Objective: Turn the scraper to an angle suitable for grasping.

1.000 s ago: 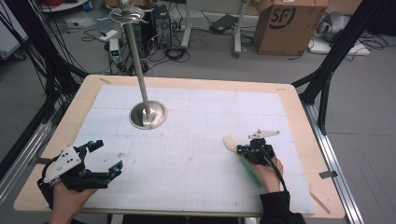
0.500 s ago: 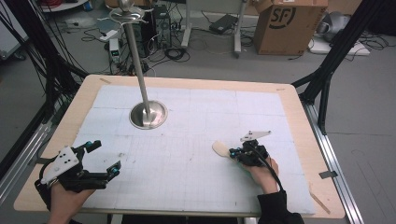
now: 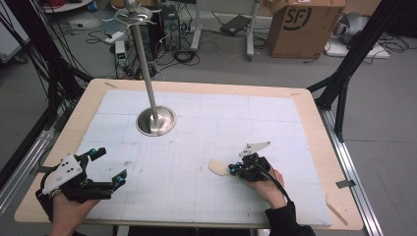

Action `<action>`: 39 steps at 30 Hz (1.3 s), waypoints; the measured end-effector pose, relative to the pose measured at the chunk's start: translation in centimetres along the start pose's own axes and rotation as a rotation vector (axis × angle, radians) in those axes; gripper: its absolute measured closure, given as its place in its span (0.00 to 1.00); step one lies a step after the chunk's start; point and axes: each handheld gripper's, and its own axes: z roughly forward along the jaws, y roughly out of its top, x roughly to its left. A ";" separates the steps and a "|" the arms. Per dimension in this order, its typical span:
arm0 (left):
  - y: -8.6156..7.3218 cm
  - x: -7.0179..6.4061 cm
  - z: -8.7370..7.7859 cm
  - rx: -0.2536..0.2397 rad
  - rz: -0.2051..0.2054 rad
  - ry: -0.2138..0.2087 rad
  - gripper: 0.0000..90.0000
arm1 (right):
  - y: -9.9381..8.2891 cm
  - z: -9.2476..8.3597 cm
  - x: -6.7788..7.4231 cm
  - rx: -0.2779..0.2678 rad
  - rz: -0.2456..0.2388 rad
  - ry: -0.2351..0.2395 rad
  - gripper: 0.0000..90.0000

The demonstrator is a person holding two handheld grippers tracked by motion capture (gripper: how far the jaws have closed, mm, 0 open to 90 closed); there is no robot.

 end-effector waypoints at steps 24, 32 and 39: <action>0.4 -0.4 0.6 -0.004 0.007 -0.031 0.02 | -4.9 -4.9 3.0 -0.066 0.063 -0.034 1.00; 0.4 -0.3 1.1 0.005 0.007 -0.038 0.02 | -6.7 -5.5 3.0 -0.051 0.098 -0.050 1.00; 0.2 -0.5 1.3 0.012 0.009 -0.045 0.02 | -6.5 -5.1 2.5 -0.069 0.085 -0.123 1.00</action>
